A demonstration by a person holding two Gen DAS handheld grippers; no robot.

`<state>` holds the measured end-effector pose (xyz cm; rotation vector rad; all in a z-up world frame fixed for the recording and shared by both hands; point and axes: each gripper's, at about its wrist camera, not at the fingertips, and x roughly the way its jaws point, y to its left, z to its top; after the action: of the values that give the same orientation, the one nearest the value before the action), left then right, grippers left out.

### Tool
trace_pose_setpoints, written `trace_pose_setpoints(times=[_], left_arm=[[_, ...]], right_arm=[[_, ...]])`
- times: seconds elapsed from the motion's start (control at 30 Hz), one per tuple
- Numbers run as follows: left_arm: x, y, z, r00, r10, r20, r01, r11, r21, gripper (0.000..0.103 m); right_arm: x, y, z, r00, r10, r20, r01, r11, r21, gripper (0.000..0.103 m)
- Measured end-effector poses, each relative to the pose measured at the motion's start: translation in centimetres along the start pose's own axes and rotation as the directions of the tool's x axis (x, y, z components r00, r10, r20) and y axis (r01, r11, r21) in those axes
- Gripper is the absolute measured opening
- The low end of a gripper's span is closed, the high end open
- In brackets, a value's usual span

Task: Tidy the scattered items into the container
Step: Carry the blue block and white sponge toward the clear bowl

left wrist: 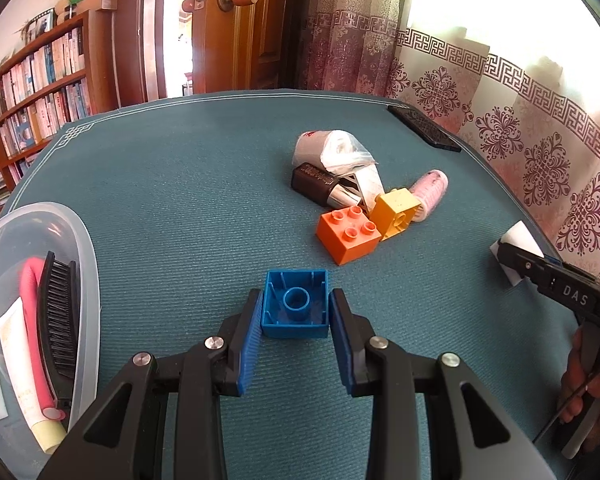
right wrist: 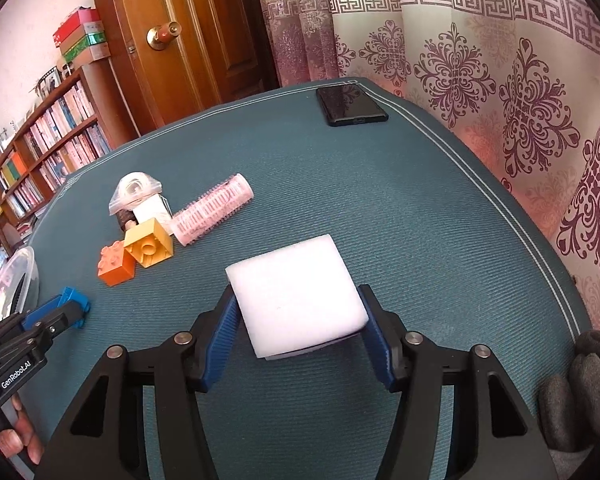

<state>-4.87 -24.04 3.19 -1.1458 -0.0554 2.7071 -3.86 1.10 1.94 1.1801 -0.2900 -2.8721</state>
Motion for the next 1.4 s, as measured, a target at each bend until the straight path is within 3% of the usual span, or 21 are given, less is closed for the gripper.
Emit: trace_pose_setpoints(times=[0.67, 1.07, 1.4], left_arm=[[0.4, -0.4, -0.1, 1.000, -0.011, -0.016, 0.011, 1.000, 0.007, 0.036], [-3.4, 0.0, 0.2, 0.997, 0.001, 0.079, -0.001, 1.000, -0.001, 0.036], [-7.2, 4.6, -1.4, 0.987, 0.088, 0.131, -0.083, 0.996, -0.043, 0.036]], right_arm=[[-2.4, 2.2, -1.9, 0.998, 0.057, 0.004, -0.057, 0.998, -0.010, 0.061], [-4.4, 3.5, -2.4, 0.996, 0.093, 0.018, -0.092, 0.995, -0.023, 0.061], [-4.4, 6.8, -2.9, 0.988, 0.155, 0.005, -0.154, 0.986, -0.061, 0.061]])
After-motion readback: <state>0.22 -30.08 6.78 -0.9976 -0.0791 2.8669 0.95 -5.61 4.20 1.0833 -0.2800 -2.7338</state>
